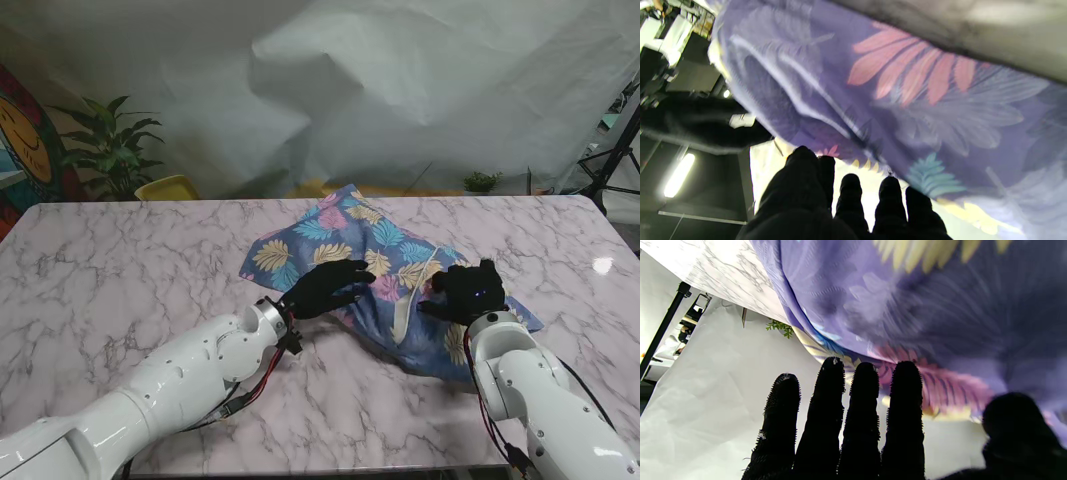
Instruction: Put a pillowcase on a pillow
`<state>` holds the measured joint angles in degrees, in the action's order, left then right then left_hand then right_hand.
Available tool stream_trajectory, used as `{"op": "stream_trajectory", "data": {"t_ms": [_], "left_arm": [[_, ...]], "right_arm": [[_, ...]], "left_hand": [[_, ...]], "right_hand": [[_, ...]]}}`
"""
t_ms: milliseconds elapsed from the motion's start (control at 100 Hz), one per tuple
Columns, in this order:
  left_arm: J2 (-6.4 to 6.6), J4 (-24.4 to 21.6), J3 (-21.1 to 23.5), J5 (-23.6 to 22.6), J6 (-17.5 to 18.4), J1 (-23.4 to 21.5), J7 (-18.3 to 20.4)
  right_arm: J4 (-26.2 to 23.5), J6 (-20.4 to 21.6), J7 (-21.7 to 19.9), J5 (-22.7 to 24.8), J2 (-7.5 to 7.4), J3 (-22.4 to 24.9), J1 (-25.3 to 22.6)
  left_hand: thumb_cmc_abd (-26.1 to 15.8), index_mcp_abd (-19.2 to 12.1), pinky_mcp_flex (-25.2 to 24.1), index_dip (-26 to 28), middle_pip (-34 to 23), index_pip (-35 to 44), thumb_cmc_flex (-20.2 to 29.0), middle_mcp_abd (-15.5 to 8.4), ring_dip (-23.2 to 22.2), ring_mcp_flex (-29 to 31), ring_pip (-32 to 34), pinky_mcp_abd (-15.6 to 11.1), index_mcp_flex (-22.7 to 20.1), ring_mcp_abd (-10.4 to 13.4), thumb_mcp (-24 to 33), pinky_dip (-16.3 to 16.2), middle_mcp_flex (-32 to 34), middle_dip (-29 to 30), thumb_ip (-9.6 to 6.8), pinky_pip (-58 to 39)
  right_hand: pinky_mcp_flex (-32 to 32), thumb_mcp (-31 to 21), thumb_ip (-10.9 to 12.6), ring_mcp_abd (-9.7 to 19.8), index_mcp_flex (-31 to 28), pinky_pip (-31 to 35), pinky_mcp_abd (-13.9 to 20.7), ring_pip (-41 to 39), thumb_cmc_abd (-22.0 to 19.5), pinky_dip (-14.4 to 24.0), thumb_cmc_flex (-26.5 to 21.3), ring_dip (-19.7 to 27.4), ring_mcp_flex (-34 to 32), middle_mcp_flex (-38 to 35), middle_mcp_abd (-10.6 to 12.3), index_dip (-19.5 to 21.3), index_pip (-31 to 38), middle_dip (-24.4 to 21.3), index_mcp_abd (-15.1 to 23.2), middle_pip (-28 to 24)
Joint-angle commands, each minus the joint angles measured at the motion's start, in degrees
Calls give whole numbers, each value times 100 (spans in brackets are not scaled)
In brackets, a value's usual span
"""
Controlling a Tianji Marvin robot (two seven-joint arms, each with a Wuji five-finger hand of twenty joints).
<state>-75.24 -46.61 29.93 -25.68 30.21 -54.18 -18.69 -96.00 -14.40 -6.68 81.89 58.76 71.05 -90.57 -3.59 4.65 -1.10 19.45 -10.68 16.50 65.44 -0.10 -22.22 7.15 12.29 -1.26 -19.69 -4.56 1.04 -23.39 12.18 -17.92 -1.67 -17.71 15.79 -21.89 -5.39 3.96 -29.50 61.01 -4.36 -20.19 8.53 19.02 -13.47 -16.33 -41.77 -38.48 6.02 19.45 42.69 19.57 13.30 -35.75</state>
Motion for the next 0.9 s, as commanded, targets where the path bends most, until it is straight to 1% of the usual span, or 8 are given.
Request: {"op": "stream_trajectory", "data": {"t_ms": [0, 240, 410, 560, 600, 640, 680, 890], "left_arm": [[-143, 147, -46, 63, 22, 105, 228], [-347, 642, -253, 429, 41, 306, 522], [-272, 561, -215, 457, 137, 220, 625], [-234, 493, -192, 499, 173, 160, 702], [-233, 494, -197, 527, 184, 154, 739], [-245, 517, -205, 552, 206, 153, 754], [-263, 546, -212, 588, 225, 149, 769], [-472, 907, -414, 750, 428, 244, 862]], "right_arm": [[-107, -70, 38, -119, 84, -103, -12], [-265, -825, -925, -721, 118, -498, 202], [-74, -1131, -1393, -464, 101, -819, 486], [219, -1190, -1277, 137, 111, -1021, 651], [296, -1242, -1105, 65, 112, -1065, 678], [339, -1276, -917, -21, 113, -1084, 685], [367, -1277, -720, -129, 115, -1083, 674], [150, -905, -127, -1006, 153, -864, 456]], "left_hand": [[-102, -78, -121, -70, 202, -150, -22, 10, 51, -271, -112, -11, 292, 75, -59, 19, -275, 81, 189, 200], [-157, 50, -138, -67, 628, -374, -125, 100, -25, -332, -327, 199, 530, -139, -54, -90, -464, -62, 164, 372], [-156, 72, 23, 18, 576, -367, -141, 216, -137, -263, -92, 412, 491, -241, -48, -250, -424, -218, 149, 156], [-170, 81, 41, 36, 528, -400, -177, 260, -118, -209, 49, 490, 497, -273, -61, -321, -398, -201, 143, -105], [-173, 77, 49, 35, 534, -410, -188, 287, -115, -198, 62, 508, 509, -284, -65, -328, -409, -194, 143, -147], [-179, 62, 49, 34, 534, -430, -196, 292, -106, -166, 87, 536, 514, -303, -65, -350, -407, -186, 140, -276], [-182, 23, 69, 35, 529, -442, -193, 309, -99, -127, 110, 585, 510, -343, -61, -361, -404, -182, 136, -385], [-109, -555, 661, -202, -95, -833, -184, 470, -274, 896, 555, 839, 499, -735, -77, -632, -111, -241, 95, -1939]], "right_hand": [[-163, 52, 9, -171, 142, -74, -223, 124, -313, -62, 372, -40, 108, 124, -110, -129, -140, 1, -208, 133], [-380, 417, 43, -441, 300, -220, -544, 297, -1047, -48, 1106, -233, 209, 339, -351, -89, -728, 207, -575, 270], [-216, 427, 57, -408, 196, -172, -532, 237, -675, 25, 992, -304, 45, 229, -331, -12, -757, 301, -597, 178], [409, -561, -11, -226, -695, 65, -369, -85, 1017, 225, -166, -520, -1009, -908, -73, 545, -10, 485, -195, -204], [622, -1829, -100, -117, -996, 241, -319, -282, 1634, 245, -337, -690, -1412, -1331, 49, 660, 422, 601, 37, -391], [894, -3164, -1085, -5, -1175, 414, -269, -531, 2322, 288, -432, -875, -1906, -1830, 158, -269, 1296, 699, 483, -524], [1128, -3735, -1282, 118, -1423, 558, -212, -784, 2808, 330, -863, -1031, -2376, -2390, 335, -672, 2046, 784, 1094, -613], [1870, -4352, -1219, 444, -1780, 836, 66, -2263, 2763, 285, -1490, -1746, -3434, -3120, -31, -349, 2341, 1386, 1233, -934]]}}
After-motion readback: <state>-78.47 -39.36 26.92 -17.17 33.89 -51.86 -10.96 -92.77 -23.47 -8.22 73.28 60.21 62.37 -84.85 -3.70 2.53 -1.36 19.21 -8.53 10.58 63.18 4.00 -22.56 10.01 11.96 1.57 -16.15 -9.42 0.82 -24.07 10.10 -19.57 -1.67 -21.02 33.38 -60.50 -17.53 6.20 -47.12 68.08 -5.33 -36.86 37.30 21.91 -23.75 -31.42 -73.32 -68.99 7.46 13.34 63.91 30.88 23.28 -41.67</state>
